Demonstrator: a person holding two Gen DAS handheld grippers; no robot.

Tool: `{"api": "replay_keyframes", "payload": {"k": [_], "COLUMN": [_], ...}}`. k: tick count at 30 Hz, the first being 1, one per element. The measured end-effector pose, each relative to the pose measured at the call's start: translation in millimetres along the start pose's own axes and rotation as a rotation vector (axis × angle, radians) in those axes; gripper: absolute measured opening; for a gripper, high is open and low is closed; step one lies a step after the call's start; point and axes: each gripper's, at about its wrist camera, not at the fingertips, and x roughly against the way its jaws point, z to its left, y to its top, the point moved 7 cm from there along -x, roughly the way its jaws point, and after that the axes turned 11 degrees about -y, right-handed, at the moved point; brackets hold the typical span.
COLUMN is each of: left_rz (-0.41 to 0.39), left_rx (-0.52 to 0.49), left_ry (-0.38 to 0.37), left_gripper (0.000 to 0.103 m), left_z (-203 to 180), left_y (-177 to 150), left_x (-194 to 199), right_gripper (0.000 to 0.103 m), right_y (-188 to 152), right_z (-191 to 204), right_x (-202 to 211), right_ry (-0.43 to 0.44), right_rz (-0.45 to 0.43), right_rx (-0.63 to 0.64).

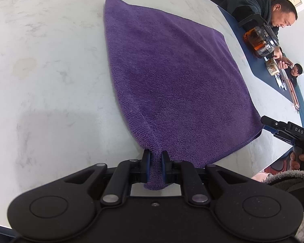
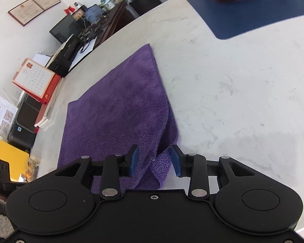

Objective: Fold towel
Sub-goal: 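Pinch the towel edge with the right gripper beside the left gripper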

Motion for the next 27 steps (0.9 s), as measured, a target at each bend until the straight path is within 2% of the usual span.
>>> {"api": "replay_keyframes", "payload": {"k": [9, 16, 19, 21, 22, 25, 27], "left_rz": [-0.005, -0.012, -0.016, -0.020, -0.022, -0.032, -0.049], "left_rx": [0.000, 0.001, 0.004, 0.008, 0.005, -0.001, 0.004], "left_ry": [0.001, 0.003, 0.000, -0.001, 0.000, 0.003, -0.001], "left_gripper": [0.010, 0.010, 0.010, 0.010, 0.010, 0.008, 0.007], "left_z": [0, -1, 0, 0, 0, 0, -1], "left_y": [-1, -2, -3, -3, -2, -2, -1], "left_x": [-1, -1, 0, 0, 1, 1, 3], "right_gripper": [0.035, 0.035, 0.029, 0.012, 0.010, 0.007, 0.006], "right_y": [-3, -4, -7, -7, -7, -6, -5], "right_z": [-7, 13, 20, 19, 18, 13, 9], "right_x": [-6, -8, -7, -7, -6, -6, -6], "right_ry": [-0.003, -0.084, -0.138, -0.169, -0.177, -0.139, -0.083], "right_rz": [0.040, 0.053, 0.052, 0.058, 0.062, 0.083, 0.096], "right_rx": [-0.028, 0.098, 0.166, 0.184, 0.186, 0.140, 0.083]}}
